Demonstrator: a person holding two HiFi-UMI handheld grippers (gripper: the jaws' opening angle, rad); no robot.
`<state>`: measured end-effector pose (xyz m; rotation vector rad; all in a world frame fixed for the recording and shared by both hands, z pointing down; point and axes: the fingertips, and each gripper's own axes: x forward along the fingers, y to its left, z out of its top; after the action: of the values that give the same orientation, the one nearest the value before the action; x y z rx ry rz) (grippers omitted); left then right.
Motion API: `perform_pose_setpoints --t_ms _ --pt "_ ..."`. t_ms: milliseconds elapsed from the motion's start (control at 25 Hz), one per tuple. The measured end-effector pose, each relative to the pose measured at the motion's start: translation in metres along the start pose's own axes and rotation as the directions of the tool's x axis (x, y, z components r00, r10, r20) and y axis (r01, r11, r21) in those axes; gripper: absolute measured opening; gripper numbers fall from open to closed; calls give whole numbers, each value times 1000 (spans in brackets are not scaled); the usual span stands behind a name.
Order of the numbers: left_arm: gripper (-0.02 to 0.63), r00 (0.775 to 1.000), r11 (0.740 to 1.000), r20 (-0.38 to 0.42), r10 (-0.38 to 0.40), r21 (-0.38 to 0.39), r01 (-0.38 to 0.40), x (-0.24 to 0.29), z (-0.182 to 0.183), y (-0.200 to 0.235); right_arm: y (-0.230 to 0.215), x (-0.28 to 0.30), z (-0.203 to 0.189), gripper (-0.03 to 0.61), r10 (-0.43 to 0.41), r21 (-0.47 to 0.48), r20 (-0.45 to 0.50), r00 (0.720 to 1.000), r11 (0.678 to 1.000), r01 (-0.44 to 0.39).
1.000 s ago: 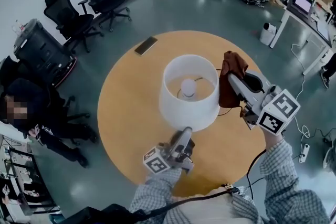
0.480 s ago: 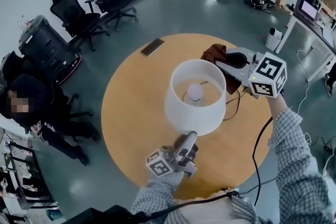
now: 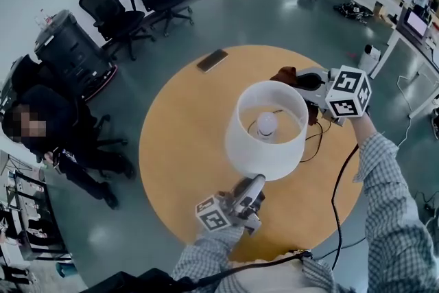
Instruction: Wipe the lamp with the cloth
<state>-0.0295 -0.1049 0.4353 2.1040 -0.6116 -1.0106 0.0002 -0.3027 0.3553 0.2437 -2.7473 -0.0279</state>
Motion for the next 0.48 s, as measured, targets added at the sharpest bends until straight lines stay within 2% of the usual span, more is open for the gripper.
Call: perform_pose_setpoints --t_ms 160,280,400,480 --pt "87 1000 1000 3 4 -1 -4 3 0 -3 1 10 43 38 70 -69 21 997 995 -69" --pt "87 1000 1000 2 6 -3 -6 4 0 -4 6 31 65 38 145 -130 -21 989 981 -147" --pt "89 1000 1000 -1 8 -6 -8 4 -1 -3 13 54 76 38 230 -160 -80 970 957 -240" --pt "88 1000 1000 -5 10 -5 -10 5 -6 -3 20 66 78 38 297 -163 -123 947 935 -314"
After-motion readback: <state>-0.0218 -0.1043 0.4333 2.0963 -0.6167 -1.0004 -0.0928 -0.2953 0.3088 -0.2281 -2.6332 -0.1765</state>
